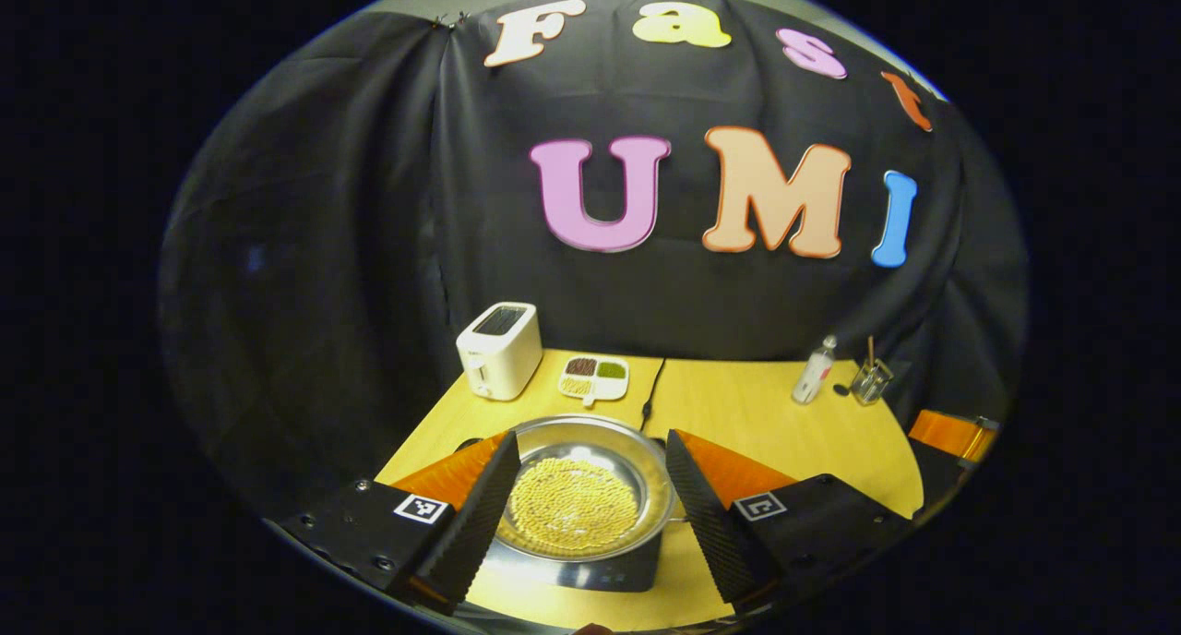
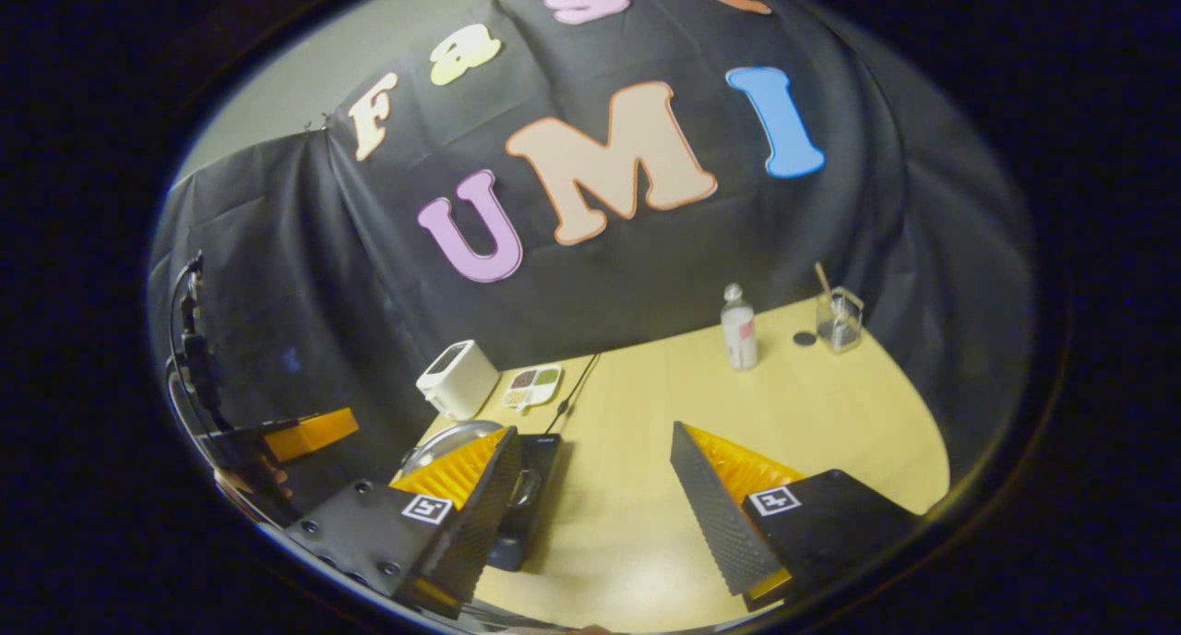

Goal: First push the handle of the pot to place it horizontally, then grasp the pot with both hands and set it on the induction cooktop.

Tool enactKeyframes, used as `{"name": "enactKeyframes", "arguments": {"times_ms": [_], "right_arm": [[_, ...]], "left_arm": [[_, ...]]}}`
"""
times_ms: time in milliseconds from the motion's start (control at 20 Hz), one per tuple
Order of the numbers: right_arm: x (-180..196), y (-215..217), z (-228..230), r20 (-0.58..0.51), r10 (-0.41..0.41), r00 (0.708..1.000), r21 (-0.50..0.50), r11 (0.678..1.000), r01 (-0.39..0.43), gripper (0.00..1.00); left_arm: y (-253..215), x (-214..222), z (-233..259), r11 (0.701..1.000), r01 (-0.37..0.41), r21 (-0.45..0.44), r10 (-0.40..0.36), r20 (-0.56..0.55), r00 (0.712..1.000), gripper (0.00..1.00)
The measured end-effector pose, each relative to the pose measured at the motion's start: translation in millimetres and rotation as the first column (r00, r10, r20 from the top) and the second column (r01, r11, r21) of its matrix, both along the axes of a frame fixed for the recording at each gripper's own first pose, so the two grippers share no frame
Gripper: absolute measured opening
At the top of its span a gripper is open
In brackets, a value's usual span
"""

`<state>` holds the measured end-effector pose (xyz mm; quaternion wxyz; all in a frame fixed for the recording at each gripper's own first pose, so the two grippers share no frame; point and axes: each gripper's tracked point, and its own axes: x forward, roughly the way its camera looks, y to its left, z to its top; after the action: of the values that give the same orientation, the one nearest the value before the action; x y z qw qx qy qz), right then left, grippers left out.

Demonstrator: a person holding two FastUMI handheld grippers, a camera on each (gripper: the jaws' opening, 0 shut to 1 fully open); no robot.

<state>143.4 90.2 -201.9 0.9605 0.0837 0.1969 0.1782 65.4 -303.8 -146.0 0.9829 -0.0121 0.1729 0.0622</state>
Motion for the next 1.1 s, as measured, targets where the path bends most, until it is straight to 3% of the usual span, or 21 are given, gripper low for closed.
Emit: {"name": "enactKeyframes", "arguments": {"times_ms": [100,150,200,450,750,1100], "right_arm": [[-2,-18,31,0.103,0.001,0.995,-0.04,0.999,0.003,0.92],[-5,-24,46,0.145,0.006,0.989,-0.052,0.999,0.002,1.0],[-11,-27,59,0.182,0.02,0.983,-0.065,0.998,-0.008,0.92],[-32,-47,117,0.335,0.035,0.942,-0.08,0.997,-0.009,0.92],[-53,-70,135,0.365,0.006,0.931,0.01,1.0,-0.01,0.92],[-53,-100,138,0.376,-0.029,0.926,-0.006,0.999,0.033,0.92]], "left_arm": [[-29,1,18,1.0,0.012,0.004,-0.012,0.081,0.997,0.97],[-42,-2,26,1.0,0.009,0.005,-0.009,0.111,0.994,0.96],[-53,-2,34,1.0,0.007,0.0,-0.007,0.147,0.989,0.96],[-95,-13,56,1.0,0.005,-0.023,0.001,0.253,0.967,0.95],[-136,-31,76,0.993,0.079,0.083,-0.104,0.363,0.926,0.97],[-163,-48,62,0.982,0.135,0.134,-0.172,0.324,0.93,0.95]]}}
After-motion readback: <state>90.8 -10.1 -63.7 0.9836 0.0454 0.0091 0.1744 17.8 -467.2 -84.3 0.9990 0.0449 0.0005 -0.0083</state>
